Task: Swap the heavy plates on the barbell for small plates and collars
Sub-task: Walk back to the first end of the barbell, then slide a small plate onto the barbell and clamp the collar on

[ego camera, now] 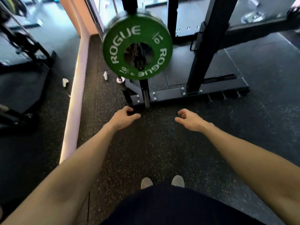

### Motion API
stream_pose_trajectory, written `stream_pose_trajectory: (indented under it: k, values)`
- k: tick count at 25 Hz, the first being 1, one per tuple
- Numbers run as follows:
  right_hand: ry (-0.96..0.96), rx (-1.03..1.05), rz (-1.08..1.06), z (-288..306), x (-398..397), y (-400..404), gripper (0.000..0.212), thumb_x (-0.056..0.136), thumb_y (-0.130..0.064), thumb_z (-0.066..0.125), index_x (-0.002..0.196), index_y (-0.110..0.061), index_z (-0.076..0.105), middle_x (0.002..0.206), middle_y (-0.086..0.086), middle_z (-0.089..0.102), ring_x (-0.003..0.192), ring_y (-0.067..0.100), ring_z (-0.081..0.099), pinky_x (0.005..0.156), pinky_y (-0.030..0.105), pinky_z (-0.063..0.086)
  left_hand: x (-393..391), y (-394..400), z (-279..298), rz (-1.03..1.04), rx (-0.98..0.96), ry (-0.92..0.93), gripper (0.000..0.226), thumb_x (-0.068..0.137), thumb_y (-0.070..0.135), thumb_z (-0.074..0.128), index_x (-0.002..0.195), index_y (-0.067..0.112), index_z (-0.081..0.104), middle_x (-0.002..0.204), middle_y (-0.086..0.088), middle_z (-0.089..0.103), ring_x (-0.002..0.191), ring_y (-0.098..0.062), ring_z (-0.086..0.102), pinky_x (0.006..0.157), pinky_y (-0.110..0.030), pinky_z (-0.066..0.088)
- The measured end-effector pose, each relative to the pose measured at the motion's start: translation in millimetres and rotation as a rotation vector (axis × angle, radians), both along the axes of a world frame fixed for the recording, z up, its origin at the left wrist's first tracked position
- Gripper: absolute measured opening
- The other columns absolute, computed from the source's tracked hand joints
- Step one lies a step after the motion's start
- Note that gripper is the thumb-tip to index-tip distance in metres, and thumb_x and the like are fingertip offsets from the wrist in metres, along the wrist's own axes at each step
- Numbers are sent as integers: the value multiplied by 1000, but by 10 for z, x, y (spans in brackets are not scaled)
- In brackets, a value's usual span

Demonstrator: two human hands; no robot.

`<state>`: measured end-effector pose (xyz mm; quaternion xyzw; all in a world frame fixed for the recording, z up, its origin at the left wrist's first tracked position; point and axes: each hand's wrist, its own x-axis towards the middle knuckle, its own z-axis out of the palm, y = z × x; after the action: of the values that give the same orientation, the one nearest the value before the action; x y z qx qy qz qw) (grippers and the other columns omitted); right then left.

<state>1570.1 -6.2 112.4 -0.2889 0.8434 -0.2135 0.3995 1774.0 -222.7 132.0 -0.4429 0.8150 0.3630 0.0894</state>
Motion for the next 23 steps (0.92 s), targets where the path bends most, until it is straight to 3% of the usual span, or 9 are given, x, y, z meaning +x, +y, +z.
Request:
stream_pose_trajectory:
  k: [6,11,14,18,23]
  values:
    - [229,-240,59,1053,-570,-635,57,94,-42,55,144,-22,36,145,7,44,130,24,45,104,37,39,-548,-687,1190,-24,-259,238,68,79,62,65,133,24,49,128,-3,57,113,-22,56,93,-34,46]
    - [355,-451,81,2100,-874,-1031,58,94,-37,57,145,-22,32,141,12,44,111,25,54,90,35,46,-822,-1010,2287,-60,-462,424,71,73,70,64,129,30,49,123,-5,57,111,-26,59,91,-36,48]
    - [475,-560,95,2783,-991,-1183,60,93,-39,58,145,-25,31,144,14,42,120,27,51,100,38,42,-919,-1168,2944,-39,-606,522,62,79,57,69,130,27,51,128,-9,55,118,-27,53,89,-32,41]
    - [596,-693,112,3708,-1077,-1311,61,92,-37,59,145,-23,32,140,12,46,126,27,48,103,38,40,-989,-1272,3805,-38,-740,635,65,74,60,70,127,27,51,122,-7,56,109,-24,56,84,-30,42]
    - [743,-827,150,4692,-1047,-1360,60,94,-35,58,146,-22,30,135,4,49,111,21,52,87,27,36,-1104,-1187,4740,-11,-857,800,63,78,60,67,129,27,50,119,-7,55,98,-20,52,78,-31,38]
